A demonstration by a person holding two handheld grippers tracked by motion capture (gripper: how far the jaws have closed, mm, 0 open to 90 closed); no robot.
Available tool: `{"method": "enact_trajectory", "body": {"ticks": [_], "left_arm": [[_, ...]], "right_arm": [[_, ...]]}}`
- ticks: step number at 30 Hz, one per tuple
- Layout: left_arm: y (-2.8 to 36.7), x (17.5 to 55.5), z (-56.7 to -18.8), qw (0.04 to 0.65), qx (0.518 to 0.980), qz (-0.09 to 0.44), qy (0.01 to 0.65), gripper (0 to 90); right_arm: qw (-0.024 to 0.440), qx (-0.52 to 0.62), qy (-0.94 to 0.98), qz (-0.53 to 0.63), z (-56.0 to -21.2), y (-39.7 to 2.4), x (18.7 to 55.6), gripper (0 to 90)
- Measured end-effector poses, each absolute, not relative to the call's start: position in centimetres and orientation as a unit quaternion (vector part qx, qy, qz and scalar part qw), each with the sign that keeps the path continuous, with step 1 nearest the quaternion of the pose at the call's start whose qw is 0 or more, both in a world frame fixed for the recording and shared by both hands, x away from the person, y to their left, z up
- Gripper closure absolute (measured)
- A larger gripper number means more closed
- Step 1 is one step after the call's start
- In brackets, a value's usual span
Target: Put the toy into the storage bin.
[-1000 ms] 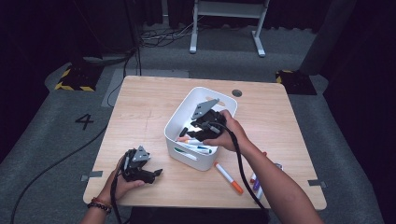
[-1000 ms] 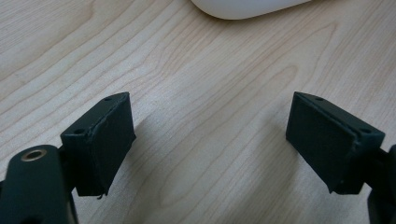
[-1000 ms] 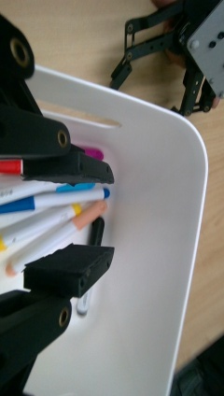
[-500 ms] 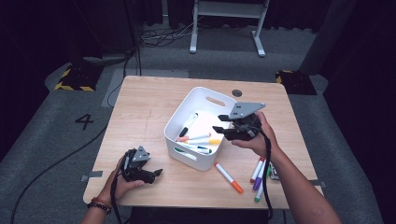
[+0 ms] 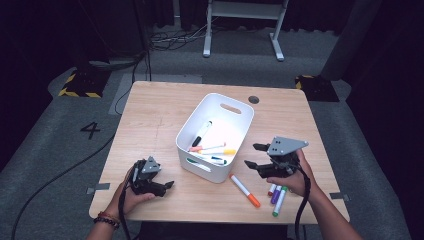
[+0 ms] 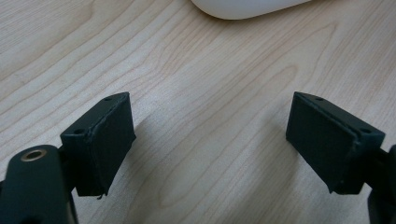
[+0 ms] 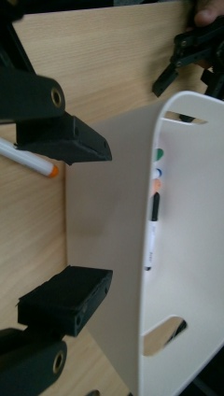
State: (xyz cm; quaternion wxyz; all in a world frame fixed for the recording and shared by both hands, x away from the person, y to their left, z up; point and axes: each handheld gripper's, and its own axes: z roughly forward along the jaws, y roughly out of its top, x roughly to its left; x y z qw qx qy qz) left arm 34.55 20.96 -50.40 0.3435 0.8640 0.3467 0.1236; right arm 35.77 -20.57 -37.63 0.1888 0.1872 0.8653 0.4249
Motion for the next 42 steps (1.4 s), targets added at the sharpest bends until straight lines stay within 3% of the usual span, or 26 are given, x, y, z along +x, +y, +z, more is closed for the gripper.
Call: {"method": "enact_trajectory", "body": {"ticks": [13,20,24,30,33,42], "left_arm": [[21.0,34.5,-50.4,0.344,0.864,0.124,0.347,15.3],[21.0,34.5,-50.4,0.343,0.864,0.124,0.347,15.4],[21.0,34.5,-50.4,0.344,0.864,0.122,0.347,15.4],[20.9,34.5,-50.4,0.346,0.863,0.120,0.348,15.4],[21.0,34.5,-50.4,0.343,0.864,0.124,0.347,15.4],[21.0,34.5,-50.4,0.343,0.864,0.124,0.347,15.4]], "right_arm": [[0.112,0.226,0.897,0.362,-45.6,-21.8,32.7,40.9],[0.076,0.255,0.902,0.341,-48.0,-21.9,32.0,44.0],[0.081,0.251,0.906,0.330,-48.8,-21.8,31.9,48.9],[0.099,0.265,0.900,0.331,-48.8,-21.9,31.6,68.3],[0.105,0.281,0.895,0.331,-48.8,-22.0,31.6,73.5],[0.099,0.276,0.896,0.332,-48.7,-22.0,31.5,74.2]]}}
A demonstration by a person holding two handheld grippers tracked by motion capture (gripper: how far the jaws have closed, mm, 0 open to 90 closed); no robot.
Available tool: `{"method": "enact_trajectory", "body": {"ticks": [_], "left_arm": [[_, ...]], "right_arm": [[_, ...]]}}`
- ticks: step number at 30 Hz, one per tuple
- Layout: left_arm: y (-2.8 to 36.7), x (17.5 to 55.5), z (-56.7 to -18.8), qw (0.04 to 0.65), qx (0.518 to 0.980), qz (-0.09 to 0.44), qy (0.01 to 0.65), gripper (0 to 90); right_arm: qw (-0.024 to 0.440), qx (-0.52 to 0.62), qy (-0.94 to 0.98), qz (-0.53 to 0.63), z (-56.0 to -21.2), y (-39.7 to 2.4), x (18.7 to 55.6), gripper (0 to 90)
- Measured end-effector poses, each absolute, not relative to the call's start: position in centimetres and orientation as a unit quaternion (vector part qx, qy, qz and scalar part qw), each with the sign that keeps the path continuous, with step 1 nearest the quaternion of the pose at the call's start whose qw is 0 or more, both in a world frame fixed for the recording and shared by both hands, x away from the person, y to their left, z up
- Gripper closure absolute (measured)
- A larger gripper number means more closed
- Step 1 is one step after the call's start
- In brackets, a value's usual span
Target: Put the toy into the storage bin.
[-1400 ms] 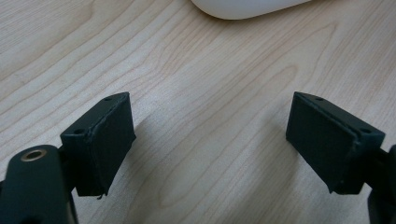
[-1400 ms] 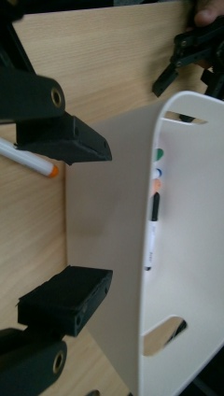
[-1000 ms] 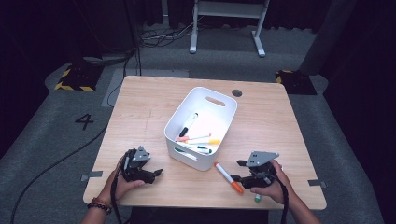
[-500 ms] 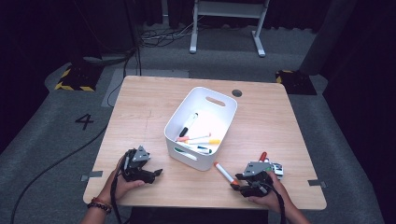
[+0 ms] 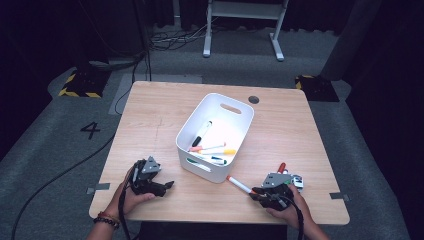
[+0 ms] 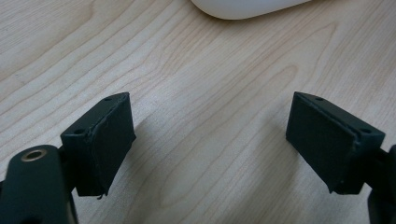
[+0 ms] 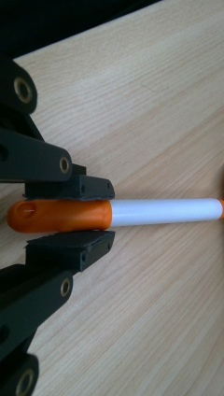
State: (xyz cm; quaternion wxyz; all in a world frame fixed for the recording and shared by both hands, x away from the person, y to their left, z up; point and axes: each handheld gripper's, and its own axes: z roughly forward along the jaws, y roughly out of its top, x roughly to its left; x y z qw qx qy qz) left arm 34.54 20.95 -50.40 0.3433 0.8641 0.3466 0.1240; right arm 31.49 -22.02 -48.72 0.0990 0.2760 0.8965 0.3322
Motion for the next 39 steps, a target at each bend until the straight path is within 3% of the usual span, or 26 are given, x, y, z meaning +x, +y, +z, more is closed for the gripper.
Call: {"method": "enact_trajectory", "body": {"ticks": [26,39], "left_arm": [[21.0,34.5,-50.4,0.343,0.864,0.123,0.347,15.4],[21.0,34.5,-50.4,0.343,0.864,0.122,0.347,15.4]], "right_arm": [[0.121,0.261,0.884,0.368,-45.7,-24.3,31.5,75.3],[0.185,0.267,0.852,0.410,-40.5,-27.1,31.6,75.3]]}}
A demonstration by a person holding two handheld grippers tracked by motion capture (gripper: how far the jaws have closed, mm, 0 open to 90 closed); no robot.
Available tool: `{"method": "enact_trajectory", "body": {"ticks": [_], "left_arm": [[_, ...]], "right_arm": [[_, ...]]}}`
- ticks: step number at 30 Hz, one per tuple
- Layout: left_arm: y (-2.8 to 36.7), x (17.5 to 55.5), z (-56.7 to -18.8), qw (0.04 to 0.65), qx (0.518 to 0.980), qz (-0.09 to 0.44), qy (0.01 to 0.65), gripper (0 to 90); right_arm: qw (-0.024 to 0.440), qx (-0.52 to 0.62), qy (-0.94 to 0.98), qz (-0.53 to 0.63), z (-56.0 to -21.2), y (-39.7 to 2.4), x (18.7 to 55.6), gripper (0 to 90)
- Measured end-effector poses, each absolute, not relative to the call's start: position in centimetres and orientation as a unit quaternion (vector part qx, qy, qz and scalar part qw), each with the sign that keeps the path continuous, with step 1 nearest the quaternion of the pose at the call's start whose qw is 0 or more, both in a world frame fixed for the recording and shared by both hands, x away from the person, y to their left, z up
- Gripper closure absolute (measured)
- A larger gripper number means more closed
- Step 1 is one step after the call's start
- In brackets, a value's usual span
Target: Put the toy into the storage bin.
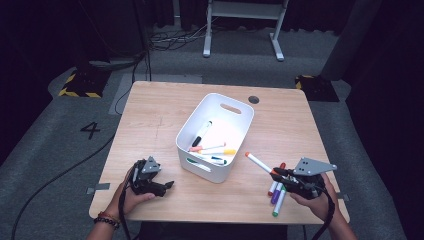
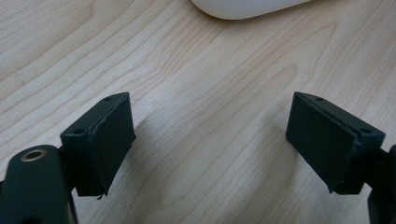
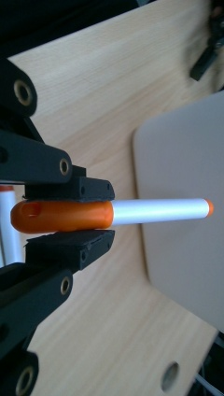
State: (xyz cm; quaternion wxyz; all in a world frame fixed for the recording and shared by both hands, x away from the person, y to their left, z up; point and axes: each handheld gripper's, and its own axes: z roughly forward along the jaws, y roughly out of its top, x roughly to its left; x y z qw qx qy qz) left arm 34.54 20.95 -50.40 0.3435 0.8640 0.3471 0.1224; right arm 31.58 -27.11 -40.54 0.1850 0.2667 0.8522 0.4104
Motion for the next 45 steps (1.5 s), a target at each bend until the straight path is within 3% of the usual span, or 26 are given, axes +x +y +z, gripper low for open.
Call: {"method": "enact_trajectory", "body": {"ticks": [9,16,31,45], "left_arm": [[20.9,34.5,-50.4,0.344,0.864,0.122,0.347,15.4],[21.0,34.5,-50.4,0.344,0.864,0.122,0.347,15.4],[21.0,34.5,-50.4,0.344,0.864,0.122,0.347,15.4],[21.0,34.5,-50.4,0.344,0.864,0.122,0.347,15.3]], "right_arm": [[0.214,0.233,0.846,0.429,-36.3,-25.6,33.1,75.2],[0.207,0.202,0.857,0.427,-34.2,-22.8,35.1,75.2],[0.167,0.152,0.892,0.391,-33.2,-15.6,38.6,75.2],[0.127,0.132,0.927,0.328,-34.3,-10.5,40.6,75.2]]}}
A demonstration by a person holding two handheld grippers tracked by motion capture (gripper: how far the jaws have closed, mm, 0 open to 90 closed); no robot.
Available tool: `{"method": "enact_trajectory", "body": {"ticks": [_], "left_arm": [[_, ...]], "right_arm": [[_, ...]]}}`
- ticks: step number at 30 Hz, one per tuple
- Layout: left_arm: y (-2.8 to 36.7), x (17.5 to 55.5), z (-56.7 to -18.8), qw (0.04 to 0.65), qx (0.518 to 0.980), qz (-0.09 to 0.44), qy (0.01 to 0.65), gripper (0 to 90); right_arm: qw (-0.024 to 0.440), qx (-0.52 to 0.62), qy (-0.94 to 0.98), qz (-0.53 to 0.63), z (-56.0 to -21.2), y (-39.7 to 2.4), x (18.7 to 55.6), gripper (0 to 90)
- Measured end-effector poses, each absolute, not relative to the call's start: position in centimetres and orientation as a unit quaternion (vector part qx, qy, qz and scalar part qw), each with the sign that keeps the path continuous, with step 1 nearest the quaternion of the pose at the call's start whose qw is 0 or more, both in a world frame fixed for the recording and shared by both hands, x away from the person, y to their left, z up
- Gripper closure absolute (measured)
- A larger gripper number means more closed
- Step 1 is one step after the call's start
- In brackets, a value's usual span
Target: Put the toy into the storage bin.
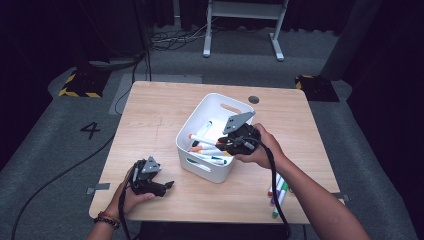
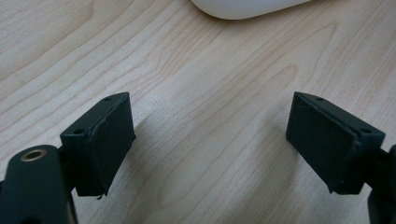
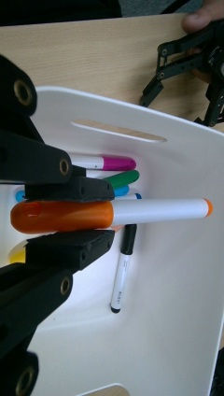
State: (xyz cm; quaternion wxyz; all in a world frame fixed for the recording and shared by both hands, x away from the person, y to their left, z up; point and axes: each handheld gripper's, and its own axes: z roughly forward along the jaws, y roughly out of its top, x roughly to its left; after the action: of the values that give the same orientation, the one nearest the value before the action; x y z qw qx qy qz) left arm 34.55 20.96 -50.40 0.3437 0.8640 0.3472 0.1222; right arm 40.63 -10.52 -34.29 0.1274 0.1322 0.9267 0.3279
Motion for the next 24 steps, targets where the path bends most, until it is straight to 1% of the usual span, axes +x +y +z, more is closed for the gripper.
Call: {"method": "enact_trajectory", "body": {"ticks": [4,14,15,17,24], "left_arm": [[21.0,34.5,-50.4,0.344,0.864,0.122,0.347,15.4],[21.0,34.5,-50.4,0.344,0.864,0.122,0.347,15.4],[21.0,34.5,-50.4,0.344,0.864,0.122,0.347,15.3],[21.0,34.5,-50.4,0.344,0.864,0.122,0.347,15.4],[21.0,34.5,-50.4,0.344,0.864,0.122,0.347,15.3]], "right_arm": [[0.125,0.131,0.931,0.317,-34.7,-9.8,40.9,75.2],[0.086,0.119,0.951,0.271,-35.5,-8.6,41.7,75.1],[0.076,0.117,0.955,0.262,-35.6,-8.6,41.7,75.1],[0.081,0.117,0.955,0.260,-35.8,-8.5,41.8,75.1],[0.060,0.129,0.960,0.241,-35.8,-8.1,41.8,75.1]]}}
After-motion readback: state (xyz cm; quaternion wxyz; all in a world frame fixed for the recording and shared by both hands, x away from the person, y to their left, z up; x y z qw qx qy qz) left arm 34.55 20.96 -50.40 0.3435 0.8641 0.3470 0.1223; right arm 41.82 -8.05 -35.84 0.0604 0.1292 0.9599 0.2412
